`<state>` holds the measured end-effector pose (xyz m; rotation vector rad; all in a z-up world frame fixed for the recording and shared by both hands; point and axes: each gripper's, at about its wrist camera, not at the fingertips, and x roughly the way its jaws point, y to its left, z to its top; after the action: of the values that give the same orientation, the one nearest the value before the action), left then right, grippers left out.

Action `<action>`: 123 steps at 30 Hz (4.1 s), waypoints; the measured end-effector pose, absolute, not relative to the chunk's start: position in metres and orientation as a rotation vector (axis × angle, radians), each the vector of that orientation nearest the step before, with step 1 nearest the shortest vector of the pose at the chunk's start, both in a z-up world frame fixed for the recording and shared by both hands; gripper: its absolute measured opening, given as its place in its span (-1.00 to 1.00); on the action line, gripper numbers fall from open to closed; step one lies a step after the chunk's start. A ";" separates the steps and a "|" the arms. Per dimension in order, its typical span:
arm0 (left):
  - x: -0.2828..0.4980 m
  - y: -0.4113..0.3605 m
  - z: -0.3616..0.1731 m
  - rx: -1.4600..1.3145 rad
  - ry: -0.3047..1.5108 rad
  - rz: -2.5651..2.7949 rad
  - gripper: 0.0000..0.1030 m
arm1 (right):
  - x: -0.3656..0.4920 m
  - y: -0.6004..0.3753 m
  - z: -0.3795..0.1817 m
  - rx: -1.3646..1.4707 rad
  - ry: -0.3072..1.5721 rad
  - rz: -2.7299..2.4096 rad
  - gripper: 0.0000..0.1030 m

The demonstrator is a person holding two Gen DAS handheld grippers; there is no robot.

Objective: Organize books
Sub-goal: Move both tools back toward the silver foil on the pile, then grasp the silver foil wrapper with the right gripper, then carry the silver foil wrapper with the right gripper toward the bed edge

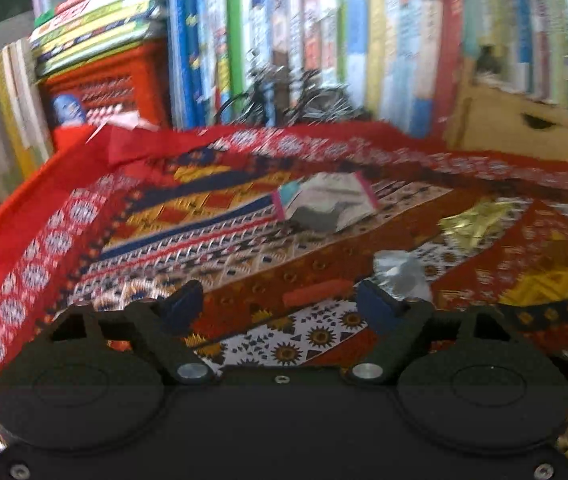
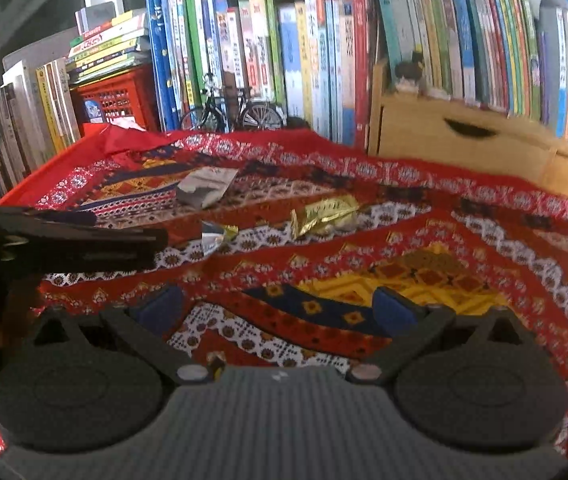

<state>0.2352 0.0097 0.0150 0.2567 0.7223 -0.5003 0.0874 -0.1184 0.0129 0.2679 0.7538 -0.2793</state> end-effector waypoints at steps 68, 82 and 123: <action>0.202 0.130 0.052 0.240 0.701 -0.240 -0.18 | 0.181 -0.100 -0.009 0.288 0.702 -0.241 -0.28; 0.152 0.170 0.060 0.230 0.709 -0.317 -0.18 | 0.094 -0.024 0.018 0.266 0.707 -0.198 -0.28; -0.070 0.364 0.065 0.278 0.707 -0.490 -0.18 | -0.111 0.187 0.050 0.245 0.757 -0.086 -0.26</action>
<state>-0.0705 0.3640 0.0653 0.2784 0.7068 -0.4901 -0.1112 0.1873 0.0503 0.2451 0.7569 -0.0862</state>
